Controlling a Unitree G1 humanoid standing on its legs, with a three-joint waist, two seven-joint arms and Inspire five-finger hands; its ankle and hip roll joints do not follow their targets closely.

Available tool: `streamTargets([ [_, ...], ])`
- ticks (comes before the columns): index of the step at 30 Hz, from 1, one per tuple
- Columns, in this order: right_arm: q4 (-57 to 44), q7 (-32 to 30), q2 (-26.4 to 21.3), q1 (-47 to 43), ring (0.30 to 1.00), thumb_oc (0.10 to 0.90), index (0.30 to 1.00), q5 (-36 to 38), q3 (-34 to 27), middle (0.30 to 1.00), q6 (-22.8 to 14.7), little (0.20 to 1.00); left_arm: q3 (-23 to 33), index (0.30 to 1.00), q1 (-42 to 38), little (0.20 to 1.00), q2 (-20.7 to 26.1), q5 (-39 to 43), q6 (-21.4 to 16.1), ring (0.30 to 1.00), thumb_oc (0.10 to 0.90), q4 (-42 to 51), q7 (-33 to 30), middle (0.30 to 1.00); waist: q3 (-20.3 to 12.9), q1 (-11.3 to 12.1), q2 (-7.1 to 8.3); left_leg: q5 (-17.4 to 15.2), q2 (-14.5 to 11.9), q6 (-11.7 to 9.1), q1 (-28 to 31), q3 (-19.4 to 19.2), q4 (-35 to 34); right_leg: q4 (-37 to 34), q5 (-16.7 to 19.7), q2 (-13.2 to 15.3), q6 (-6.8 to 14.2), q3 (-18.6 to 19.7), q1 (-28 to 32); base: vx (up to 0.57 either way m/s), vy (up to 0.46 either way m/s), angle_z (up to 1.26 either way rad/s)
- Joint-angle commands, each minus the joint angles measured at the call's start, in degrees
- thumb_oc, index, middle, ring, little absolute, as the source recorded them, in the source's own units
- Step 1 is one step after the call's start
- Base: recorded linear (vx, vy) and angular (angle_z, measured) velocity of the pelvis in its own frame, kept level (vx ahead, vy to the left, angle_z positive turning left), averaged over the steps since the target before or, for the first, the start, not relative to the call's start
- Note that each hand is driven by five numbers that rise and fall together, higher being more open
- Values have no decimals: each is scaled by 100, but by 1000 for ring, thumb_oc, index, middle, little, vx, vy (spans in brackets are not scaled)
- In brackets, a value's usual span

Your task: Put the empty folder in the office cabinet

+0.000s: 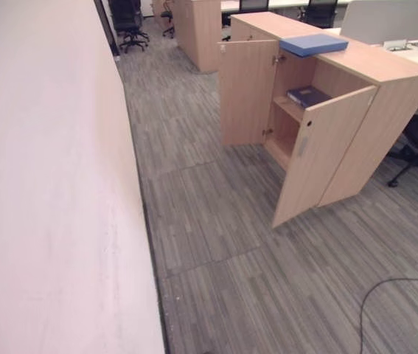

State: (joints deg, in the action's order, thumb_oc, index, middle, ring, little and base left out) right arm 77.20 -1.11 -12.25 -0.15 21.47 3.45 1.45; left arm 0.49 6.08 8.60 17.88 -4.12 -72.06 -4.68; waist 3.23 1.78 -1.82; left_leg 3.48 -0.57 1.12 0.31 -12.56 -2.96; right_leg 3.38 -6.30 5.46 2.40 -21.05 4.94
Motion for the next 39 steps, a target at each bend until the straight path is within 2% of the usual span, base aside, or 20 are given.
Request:
streamTargets([
  [1,313,98,-105,-342,900,800,900,5,-68,900,32,900,175,900,-119,900,112,352,-51,900,800,-270,252,900,85,97,234,-385,-134,-523,465,-38,-204,-838,1222,483,618,-162,45,0,0,0],
  [9,324,109,-157,-363,900,800,900,-214,-6,900,53,900,91,900,-144,900,130,133,-16,900,800,-320,290,900,80,87,209,-407,-143,-535,499,-35,-204,-838,1196,485,617,-185,80,0,0,0],
  [13,176,278,-227,-409,900,800,900,-546,253,900,114,900,58,900,-162,900,137,443,104,900,800,-274,728,900,108,70,198,-397,-149,-533,469,-23,-204,-838,1218,477,613,-175,41,0,0,0],
  [19,130,292,-235,-416,900,800,900,-784,398,900,116,900,43,900,-216,900,136,288,162,900,800,-448,728,900,78,67,205,-412,-158,-540,502,-26,-204,-838,1195,465,604,-183,88,0,0,0],
  [21,73,305,-278,-435,900,800,900,-1097,570,900,135,900,-13,900,-232,900,136,172,217,900,800,-553,798,900,61,55,197,-415,-166,-545,519,-32,-204,-838,1186,461,602,-184,106,0,0,0],
  [24,-94,210,-337,-484,900,800,900,-1727,941,900,150,900,-97,900,-269,900,182,-109,172,900,800,-503,679,900,53,66,203,-419,-178,-552,519,-21,-204,-838,1169,454,596,-195,114,0,0,0],
  [31,-353,-107,-431,-452,900,800,900,-1944,957,900,40,900,-331,900,-293,900,262,-698,55,900,800,-280,388,900,85,54,203,-413,-187,-554,524,-24,-204,-838,1165,445,599,-186,118,0,0,0],
  [39,-110,-103,-468,-474,900,800,900,-2029,955,900,105,900,-402,900,-316,900,278,-794,87,900,800,-387,403,900,96,39,204,-425,-189,-555,545,-30,-204,-838,1156,440,596,-193,133,0,0,0],
])
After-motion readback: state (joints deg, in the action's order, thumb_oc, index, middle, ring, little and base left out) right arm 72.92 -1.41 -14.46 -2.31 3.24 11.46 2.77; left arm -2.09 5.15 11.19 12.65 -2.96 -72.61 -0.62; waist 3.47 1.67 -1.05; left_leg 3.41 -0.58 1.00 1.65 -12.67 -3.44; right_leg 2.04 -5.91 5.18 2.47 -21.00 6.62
